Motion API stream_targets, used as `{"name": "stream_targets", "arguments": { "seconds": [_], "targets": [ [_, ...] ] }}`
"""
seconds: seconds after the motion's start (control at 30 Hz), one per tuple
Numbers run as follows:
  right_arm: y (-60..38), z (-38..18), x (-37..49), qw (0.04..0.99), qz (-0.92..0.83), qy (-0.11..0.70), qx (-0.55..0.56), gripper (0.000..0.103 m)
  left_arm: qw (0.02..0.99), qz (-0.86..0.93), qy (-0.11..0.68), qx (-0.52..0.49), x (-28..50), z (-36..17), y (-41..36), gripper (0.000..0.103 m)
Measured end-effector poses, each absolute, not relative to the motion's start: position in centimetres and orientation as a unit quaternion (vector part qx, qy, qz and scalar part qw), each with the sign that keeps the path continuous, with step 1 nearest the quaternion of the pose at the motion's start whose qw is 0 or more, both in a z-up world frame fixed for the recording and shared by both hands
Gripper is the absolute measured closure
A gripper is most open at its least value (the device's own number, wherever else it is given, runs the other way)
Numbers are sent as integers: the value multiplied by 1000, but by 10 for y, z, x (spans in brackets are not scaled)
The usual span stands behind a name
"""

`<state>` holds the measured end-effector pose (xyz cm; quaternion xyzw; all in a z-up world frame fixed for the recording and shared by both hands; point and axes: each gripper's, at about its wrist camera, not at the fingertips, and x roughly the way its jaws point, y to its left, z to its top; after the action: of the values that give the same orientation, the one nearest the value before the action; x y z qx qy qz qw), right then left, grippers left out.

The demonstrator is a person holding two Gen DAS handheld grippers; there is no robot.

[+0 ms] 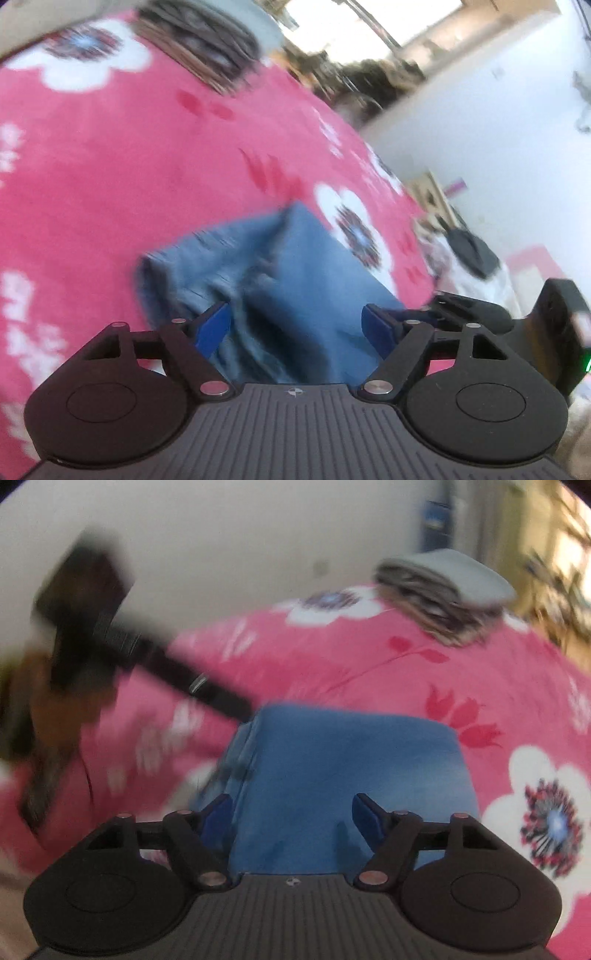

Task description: Fold clothes

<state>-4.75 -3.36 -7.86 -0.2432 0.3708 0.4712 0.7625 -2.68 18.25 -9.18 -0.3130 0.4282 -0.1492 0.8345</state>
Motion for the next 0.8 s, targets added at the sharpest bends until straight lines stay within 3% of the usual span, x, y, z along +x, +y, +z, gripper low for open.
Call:
{"name": "stream_targets", "arguments": {
  "seconds": [0.23,0.43,0.5,0.67,0.8],
  "targets": [
    [-21,-107,-114,734,435,299,-427,32,816,-133,471,-309,-12,-112,173,37],
    [-14,-132,-127,722,401,270,-495,42,790,-111,488,-353,10,-128,175,51],
    [-13,-136,-130,719,387,255,-519,48,785,-109,489,-364,9,-128,178,52],
    [-16,-133,-129,728,381,256,-509,50,784,-112,486,-370,-2,-117,186,49],
    [-20,-125,-123,750,374,260,-480,68,797,-140,461,-365,-20,-101,191,45]
  ]
}}
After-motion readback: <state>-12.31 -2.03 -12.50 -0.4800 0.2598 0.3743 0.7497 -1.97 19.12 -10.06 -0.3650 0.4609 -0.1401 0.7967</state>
